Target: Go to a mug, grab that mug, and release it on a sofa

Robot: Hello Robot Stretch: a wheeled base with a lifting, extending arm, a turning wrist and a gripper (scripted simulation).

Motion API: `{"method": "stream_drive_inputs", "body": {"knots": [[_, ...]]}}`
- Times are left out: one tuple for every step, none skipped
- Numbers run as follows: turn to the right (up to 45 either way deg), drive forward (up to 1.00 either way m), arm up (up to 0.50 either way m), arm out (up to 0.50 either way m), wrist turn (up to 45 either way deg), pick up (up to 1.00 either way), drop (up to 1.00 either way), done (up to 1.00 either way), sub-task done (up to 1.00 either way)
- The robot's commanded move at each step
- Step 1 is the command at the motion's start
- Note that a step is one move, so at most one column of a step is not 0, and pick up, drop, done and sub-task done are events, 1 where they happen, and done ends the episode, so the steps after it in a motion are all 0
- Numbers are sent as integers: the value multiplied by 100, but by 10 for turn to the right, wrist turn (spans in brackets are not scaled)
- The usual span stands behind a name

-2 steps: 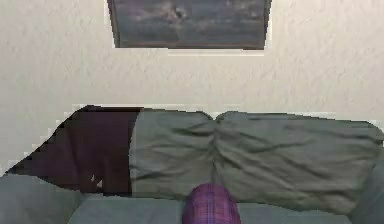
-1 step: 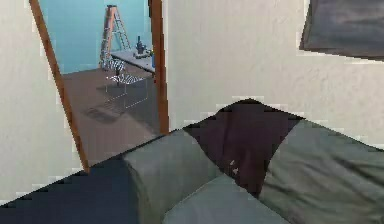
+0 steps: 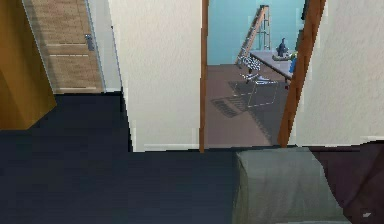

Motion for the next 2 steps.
{"method": "stream_drive_inputs", "body": {"knots": [[0,0,0,26,0,0,0,0,0],[0,0,0,0,450,0,0,0,0]]}}
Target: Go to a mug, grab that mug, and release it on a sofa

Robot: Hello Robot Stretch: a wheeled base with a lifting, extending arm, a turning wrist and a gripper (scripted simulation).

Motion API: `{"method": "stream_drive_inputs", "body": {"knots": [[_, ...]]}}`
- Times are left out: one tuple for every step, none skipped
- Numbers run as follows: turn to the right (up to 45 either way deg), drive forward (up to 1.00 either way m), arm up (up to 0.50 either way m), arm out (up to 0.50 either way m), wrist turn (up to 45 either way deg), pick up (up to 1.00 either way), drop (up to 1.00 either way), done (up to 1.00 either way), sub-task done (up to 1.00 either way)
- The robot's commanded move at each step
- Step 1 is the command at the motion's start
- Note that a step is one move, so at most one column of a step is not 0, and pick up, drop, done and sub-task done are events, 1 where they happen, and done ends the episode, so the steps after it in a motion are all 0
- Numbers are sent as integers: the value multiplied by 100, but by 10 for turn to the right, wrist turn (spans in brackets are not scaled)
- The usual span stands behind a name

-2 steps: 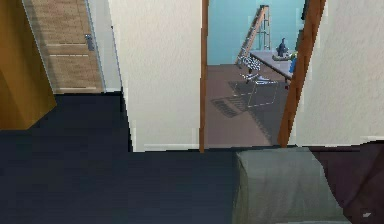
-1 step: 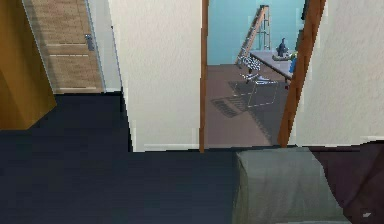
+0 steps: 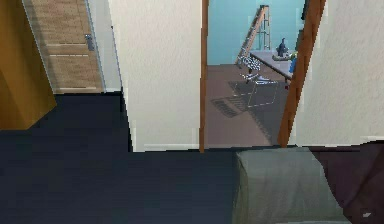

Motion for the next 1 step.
{"method": "stream_drive_inputs", "body": {"knots": [[0,0,0,0,450,0,0,0,0]]}}
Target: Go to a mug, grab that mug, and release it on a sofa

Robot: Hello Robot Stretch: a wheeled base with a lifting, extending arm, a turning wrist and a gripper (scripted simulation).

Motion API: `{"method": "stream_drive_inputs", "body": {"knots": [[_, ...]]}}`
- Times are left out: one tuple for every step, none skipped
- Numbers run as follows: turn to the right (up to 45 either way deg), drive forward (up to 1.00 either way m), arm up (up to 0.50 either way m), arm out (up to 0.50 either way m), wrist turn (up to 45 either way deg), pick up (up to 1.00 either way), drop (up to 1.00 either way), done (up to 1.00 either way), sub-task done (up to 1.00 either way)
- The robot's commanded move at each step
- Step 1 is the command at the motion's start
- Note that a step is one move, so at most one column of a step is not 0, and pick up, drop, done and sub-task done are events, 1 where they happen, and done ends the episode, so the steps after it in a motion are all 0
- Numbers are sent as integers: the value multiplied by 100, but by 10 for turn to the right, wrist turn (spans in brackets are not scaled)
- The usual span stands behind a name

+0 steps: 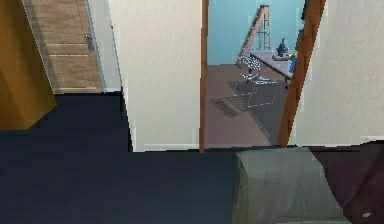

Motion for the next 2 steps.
{"method": "stream_drive_inputs", "body": {"knots": [[0,0,0,0,300,0,0,0,0],[0,0,-34,0,0,0,0,0,0]]}}
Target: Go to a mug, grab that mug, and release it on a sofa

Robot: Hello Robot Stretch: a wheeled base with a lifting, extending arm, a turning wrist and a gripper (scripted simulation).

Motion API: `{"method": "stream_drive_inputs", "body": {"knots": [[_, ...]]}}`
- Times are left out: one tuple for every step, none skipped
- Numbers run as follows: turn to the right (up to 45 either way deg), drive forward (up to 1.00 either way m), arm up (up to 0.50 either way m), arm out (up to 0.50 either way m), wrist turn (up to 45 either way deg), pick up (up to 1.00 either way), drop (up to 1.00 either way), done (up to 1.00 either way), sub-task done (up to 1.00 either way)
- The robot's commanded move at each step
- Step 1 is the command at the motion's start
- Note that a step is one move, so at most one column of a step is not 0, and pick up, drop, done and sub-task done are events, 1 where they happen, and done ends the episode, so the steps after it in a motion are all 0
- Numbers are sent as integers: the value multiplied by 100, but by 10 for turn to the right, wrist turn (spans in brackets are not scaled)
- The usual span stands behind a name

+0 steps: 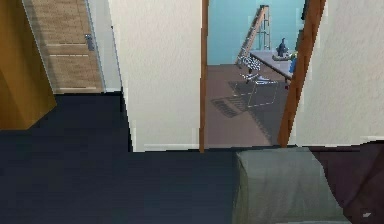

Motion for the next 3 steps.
{"method": "stream_drive_inputs", "body": {"knots": [[0,0,-32,0,0,0,0,0,0],[0,0,0,0,0,0,100,0,0],[0,0,10,0,0,0,0,0,0]]}}
